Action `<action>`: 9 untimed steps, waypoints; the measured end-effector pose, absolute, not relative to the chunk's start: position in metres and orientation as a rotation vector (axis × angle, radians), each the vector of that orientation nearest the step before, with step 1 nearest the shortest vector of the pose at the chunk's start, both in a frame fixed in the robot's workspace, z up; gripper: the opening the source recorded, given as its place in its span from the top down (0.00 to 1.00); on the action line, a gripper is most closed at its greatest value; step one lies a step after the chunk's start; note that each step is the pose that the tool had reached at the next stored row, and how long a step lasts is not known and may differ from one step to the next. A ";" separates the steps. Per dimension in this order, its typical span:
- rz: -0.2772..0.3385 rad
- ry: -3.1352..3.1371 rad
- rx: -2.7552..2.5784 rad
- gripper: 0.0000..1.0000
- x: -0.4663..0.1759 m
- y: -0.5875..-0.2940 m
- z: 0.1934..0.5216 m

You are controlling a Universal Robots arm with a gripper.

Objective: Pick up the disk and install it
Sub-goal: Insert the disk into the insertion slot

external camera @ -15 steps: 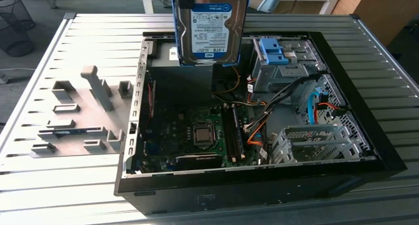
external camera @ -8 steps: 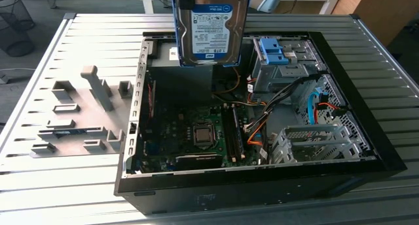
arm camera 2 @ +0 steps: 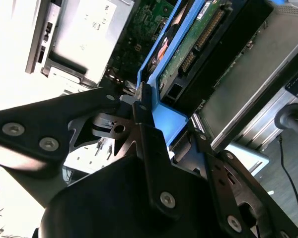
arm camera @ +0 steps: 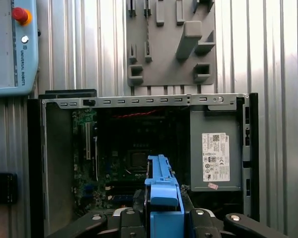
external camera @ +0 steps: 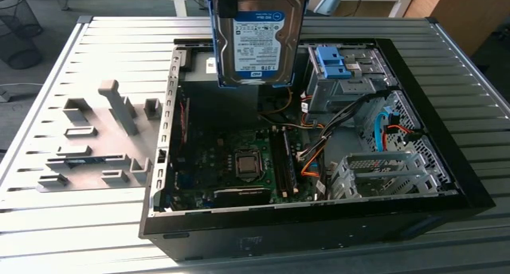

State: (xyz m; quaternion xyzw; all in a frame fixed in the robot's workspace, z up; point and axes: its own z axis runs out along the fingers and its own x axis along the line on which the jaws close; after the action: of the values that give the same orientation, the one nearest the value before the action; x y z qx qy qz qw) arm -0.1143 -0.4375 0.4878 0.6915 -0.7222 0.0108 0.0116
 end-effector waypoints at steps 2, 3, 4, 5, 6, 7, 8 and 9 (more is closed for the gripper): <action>0.034 -2.252 2.157 0.63 -0.114 -0.441 0.488; 0.034 -2.252 2.157 0.63 -0.114 -0.443 0.487; 0.034 -2.252 2.157 0.63 -0.114 -0.445 0.487; 0.034 -2.252 2.157 0.63 -0.114 -0.447 0.487; 0.034 -2.252 2.157 0.63 -0.114 -0.450 0.487; 0.034 -2.252 2.157 0.63 -0.114 -0.452 0.487; 0.034 -2.252 2.156 0.63 -0.114 -0.454 0.487; 0.034 -2.252 2.157 0.63 -0.114 -0.456 0.487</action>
State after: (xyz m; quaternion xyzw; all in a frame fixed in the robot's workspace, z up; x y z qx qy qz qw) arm -0.1142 -0.4561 0.4868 0.6915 -0.7222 0.0108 0.0116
